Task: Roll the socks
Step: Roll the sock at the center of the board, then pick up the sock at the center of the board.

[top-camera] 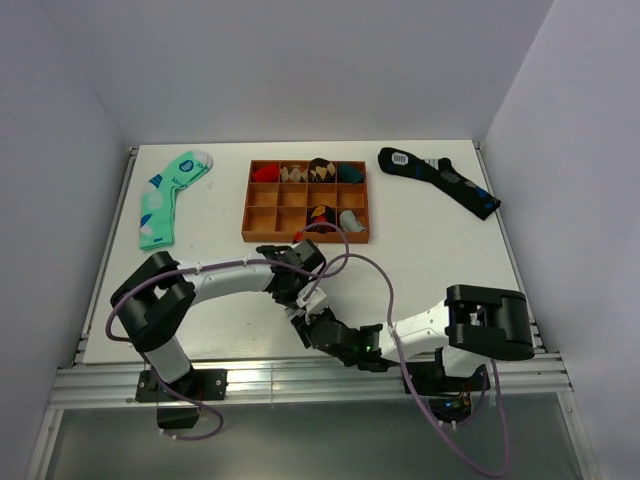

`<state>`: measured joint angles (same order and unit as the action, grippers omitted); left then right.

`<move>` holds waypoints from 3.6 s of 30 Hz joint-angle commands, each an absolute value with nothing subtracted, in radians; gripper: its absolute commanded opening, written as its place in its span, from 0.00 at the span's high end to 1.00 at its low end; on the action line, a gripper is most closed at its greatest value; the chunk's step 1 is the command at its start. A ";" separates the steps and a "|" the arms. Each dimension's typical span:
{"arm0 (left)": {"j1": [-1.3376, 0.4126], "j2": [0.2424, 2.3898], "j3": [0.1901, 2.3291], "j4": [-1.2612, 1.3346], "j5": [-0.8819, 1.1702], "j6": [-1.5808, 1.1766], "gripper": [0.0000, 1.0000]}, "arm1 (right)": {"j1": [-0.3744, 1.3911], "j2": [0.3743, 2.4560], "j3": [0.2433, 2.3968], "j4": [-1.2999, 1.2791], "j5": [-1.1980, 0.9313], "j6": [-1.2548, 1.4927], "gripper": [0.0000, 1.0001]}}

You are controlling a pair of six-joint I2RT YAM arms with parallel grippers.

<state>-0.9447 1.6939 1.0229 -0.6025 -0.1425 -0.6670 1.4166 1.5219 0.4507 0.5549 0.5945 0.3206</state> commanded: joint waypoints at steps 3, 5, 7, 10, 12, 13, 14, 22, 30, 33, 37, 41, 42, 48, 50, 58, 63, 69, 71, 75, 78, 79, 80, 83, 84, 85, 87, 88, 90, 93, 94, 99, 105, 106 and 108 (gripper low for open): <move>-0.946 1.736 1.043 -0.635 -0.103 -0.643 1.00 | 1.442 1.565 0.509 0.529 0.666 0.281 0.44; -0.946 1.741 1.046 -0.634 -0.095 -0.640 1.00 | 1.448 1.581 0.521 0.528 0.670 0.281 0.43; -0.945 1.749 1.048 -0.635 -0.092 -0.640 1.00 | 1.453 1.606 0.531 0.520 0.675 0.287 0.43; -0.946 1.753 1.052 -0.634 -0.083 -0.637 1.00 | 1.454 1.632 0.541 0.520 0.686 0.295 0.43; -0.945 1.756 1.054 -0.637 -0.075 -0.634 1.00 | 1.454 1.650 0.549 0.511 0.693 0.295 0.43; -0.946 1.758 1.057 -0.638 -0.075 -0.632 1.00 | 1.456 1.667 0.558 0.505 0.695 0.293 0.43; -0.945 1.761 1.058 -0.643 -0.072 -0.629 1.00 | 1.456 1.684 0.564 0.500 0.699 0.295 0.43; -0.945 1.792 1.074 -0.657 -0.032 -0.606 1.00 | 1.457 1.726 0.571 0.485 0.721 0.311 0.43; -0.936 1.801 1.080 -0.632 0.055 -0.597 1.00 | 1.456 1.778 0.578 0.468 0.713 0.347 0.49; -0.930 1.798 1.075 -0.620 0.089 -0.597 1.00 | 1.456 1.790 0.569 0.485 0.704 0.363 0.54; -0.919 1.792 1.065 -0.586 0.162 -0.598 0.99 | 1.454 1.793 0.561 0.494 0.696 0.377 0.62; -0.910 1.783 1.058 -0.563 0.199 -0.614 0.99 | 1.450 1.775 0.535 0.520 0.683 0.397 0.78; -0.908 1.778 1.043 -0.549 0.227 -0.618 0.98 | 1.444 1.770 0.519 0.529 0.677 0.408 0.81; -0.887 1.758 0.977 -0.456 0.265 -0.672 0.92 | 1.434 1.772 0.497 0.557 0.637 0.434 0.90; -0.884 1.749 0.956 -0.427 0.264 -0.699 0.88 | 1.434 1.776 0.495 0.557 0.632 0.440 0.91; -0.865 1.654 0.874 -0.318 0.209 -0.865 0.70 | 1.424 1.778 0.492 0.555 0.592 0.469 0.95; -0.844 1.588 0.828 -0.269 0.160 -0.977 0.66 | 1.411 1.787 0.495 0.551 0.549 0.495 0.95; -0.825 1.497 0.805 -0.252 0.095 -1.026 0.60 | 1.394 1.775 0.497 0.520 0.503 0.537 1.00; -0.805 1.482 0.792 -0.232 0.103 -1.029 0.58 | 1.388 1.772 0.502 0.515 0.489 0.540 1.00; -0.781 1.450 0.787 -0.230 0.094 -1.042 0.57 | 1.384 1.787 0.522 0.486 0.459 0.552 1.00; -0.756 1.422 0.775 -0.219 0.084 -1.055 0.56 | 1.379 1.799 0.526 0.479 0.439 0.574 1.00; -0.752 1.416 0.767 -0.210 0.081 -1.058 0.56 | 1.376 1.805 0.528 0.479 0.427 0.581 1.00; -0.746 1.407 0.761 -0.204 0.084 -1.063 0.55 | 1.374 1.815 0.528 0.480 0.425 0.584 1.00; -0.729 1.385 0.755 -0.189 0.069 -1.071 0.55 | 1.373 1.838 0.534 0.474 0.417 0.600 1.00; -0.727 1.381 0.750 -0.183 0.057 -1.075 0.55 | 1.373 1.841 0.534 0.474 0.422 0.610 1.00; -0.727 1.376 0.749 -0.183 0.048 -1.080 0.54 | 1.373 1.842 0.531 0.468 0.428 0.617 1.00; -0.723 1.364 0.756 -0.181 0.029 -1.084 0.54 | 1.371 1.830 0.523 0.463 0.440 0.627 1.00; -0.721 1.358 0.759 -0.184 0.005 -1.088 0.54 | 1.371 1.821 0.519 0.448 0.446 0.632 1.00; -0.716 1.324 0.762 -0.190 0.005 -1.092 0.55 | 1.365 1.799 0.509 0.439 0.449 0.646 1.00; -0.701 1.260 0.770 -0.222 -0.070 -1.086 0.55 | 1.344 1.755 0.528 0.381 0.465 0.650 1.00; -0.695 1.241 0.773 -0.233 -0.078 -1.083 0.55 | 1.336 1.740 0.554 0.332 0.474 0.647 1.00; -0.661 1.138 0.848 -0.319 -0.143 -1.017 0.55 | 1.277 1.672 0.609 0.229 0.495 0.641 1.00; -0.650 1.048 0.933 -0.449 -0.186 -0.934 0.55 | 1.195 1.609 0.711 0.124 0.509 0.612 1.00; -0.649 1.026 0.936 -0.454 -0.184 -0.921 0.55 | 1.174 1.603 0.728 0.117 0.503 0.603 1.00; -0.649 1.009 0.943 -0.479 -0.184 -0.910 0.55 | 1.152 1.585 0.783 0.083 0.502 0.588 1.00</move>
